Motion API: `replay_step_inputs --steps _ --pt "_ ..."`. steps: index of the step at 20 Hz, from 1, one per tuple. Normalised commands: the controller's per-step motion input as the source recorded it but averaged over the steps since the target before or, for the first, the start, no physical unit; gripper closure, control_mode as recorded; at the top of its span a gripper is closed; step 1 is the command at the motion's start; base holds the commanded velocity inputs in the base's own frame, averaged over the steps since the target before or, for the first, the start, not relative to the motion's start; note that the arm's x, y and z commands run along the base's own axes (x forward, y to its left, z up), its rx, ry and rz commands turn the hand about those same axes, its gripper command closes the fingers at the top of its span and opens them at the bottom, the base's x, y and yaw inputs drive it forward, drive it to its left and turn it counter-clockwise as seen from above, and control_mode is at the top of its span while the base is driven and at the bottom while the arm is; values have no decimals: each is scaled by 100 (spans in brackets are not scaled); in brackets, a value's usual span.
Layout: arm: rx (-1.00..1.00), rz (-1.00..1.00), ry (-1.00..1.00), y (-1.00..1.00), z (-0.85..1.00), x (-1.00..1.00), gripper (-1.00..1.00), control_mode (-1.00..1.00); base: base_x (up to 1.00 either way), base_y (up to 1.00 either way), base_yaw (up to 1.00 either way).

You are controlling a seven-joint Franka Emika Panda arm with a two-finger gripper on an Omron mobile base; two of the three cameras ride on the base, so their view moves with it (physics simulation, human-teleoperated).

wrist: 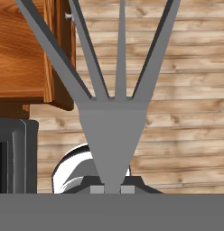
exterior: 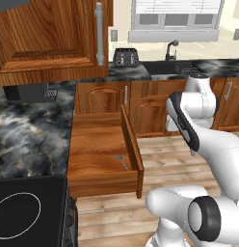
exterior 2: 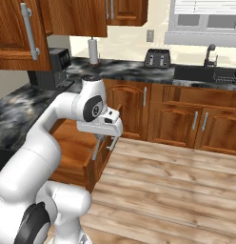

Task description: Organize the utensils by type. Pick up the wooden spoons from the counter and place them in the open cabinet. Then pick up the metallic utensils from the counter and place them in the open drawer.

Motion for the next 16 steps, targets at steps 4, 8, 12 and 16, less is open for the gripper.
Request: replay_step_inputs --steps 4,8,12,16 --pt "0 0 0 0 0 0 100 100 48 23 0" --pt "0 0 0 0 0 0 100 100 32 15 0" --pt "0 0 0 0 0 0 100 100 9 25 0" --pt "0 0 0 0 0 0 100 100 21 30 0"
